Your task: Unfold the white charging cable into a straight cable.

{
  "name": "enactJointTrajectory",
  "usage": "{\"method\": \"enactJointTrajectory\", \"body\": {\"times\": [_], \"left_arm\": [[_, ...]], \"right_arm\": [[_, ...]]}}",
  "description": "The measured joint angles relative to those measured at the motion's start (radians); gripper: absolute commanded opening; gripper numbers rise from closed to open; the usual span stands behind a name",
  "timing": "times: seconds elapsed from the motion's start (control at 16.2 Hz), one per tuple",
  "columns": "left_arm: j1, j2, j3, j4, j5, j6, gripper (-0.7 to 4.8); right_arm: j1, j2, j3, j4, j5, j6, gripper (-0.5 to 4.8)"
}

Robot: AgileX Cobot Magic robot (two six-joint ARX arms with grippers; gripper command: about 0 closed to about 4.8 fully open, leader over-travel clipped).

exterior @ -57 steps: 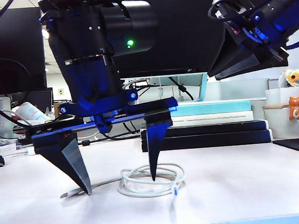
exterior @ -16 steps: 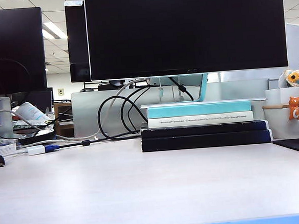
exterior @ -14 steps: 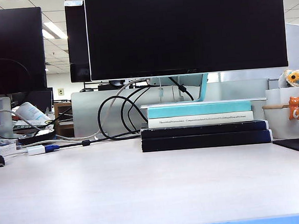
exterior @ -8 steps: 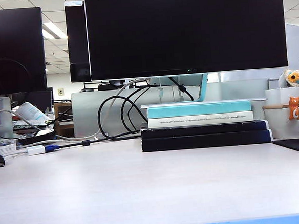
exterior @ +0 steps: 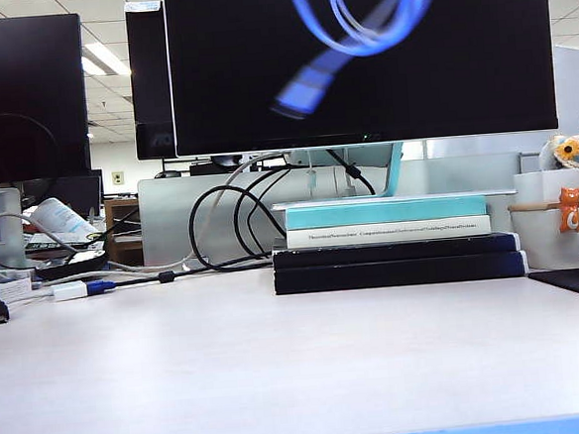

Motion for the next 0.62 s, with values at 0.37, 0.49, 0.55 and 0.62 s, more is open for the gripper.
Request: {"method": "enactJointTrajectory", "body": {"times": [0.37, 0.49, 0.55, 0.62], "left_arm": [[0.000, -0.072, 0.000, -0.015, -0.134, -0.076, 4.79], [0.000, -0.072, 0.000, -0.063, -0.141, -0.100, 4.79], [0.000, -0.072, 0.000, -0.084, -0.142, -0.111, 4.79], [0.000, -0.072, 0.000, -0.090, -0.142, -0.113, 4.79]], "right_arm": [[-0.034, 0.052, 0.007, -0.013, 0.194, 0.079, -0.05], [0.010, 0.068, 0.006, 0.100, -0.212, 0.116, -0.05], [-0.020, 0.059, 0.011, 0.204, -0.140, 0.127, -0.05], [-0.036, 0.053, 0.014, 0.188, 0.142, 0.137, -0.05]]}}
